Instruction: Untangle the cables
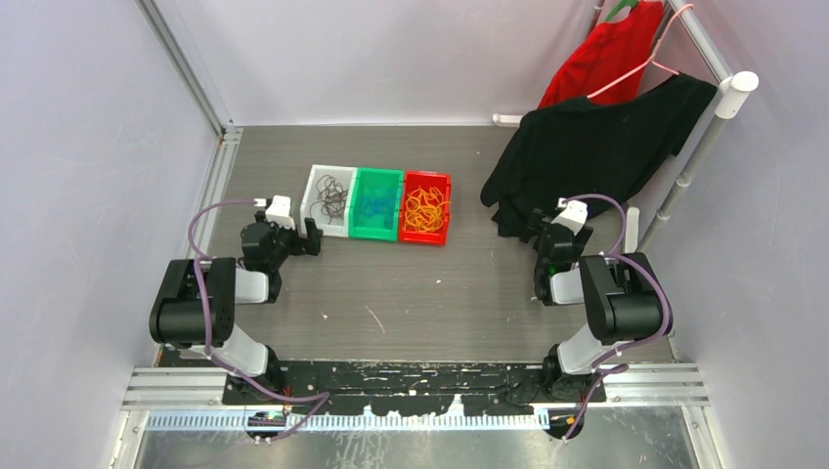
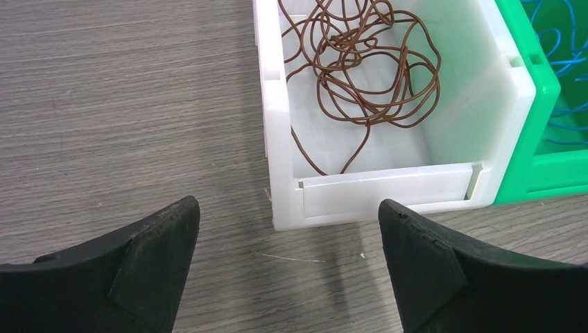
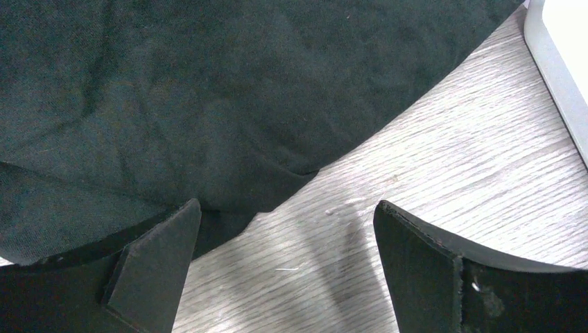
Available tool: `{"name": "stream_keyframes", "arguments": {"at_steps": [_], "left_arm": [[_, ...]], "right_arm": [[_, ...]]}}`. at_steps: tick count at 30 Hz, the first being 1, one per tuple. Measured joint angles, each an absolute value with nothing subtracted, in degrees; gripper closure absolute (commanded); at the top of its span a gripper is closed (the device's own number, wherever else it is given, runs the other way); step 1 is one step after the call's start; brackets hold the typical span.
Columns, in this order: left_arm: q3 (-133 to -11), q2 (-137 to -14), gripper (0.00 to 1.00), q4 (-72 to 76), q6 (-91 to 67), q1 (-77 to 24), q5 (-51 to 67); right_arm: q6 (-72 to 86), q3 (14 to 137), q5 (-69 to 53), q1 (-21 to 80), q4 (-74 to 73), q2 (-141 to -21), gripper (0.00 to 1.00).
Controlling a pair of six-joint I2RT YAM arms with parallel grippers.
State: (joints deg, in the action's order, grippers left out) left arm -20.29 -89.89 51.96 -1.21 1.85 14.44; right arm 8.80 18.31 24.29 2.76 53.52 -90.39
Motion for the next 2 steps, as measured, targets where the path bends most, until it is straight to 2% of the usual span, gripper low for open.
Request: {"name": "stream_keyframes", "arguments": {"at_steps": [2], "left_arm": [[-20.3, -89.9, 0.0, 52.0, -1.2, 1.8, 14.4]], "right_arm": [[8.7, 18.3, 24.1, 2.8, 53.5, -90.4, 0.0]]}}
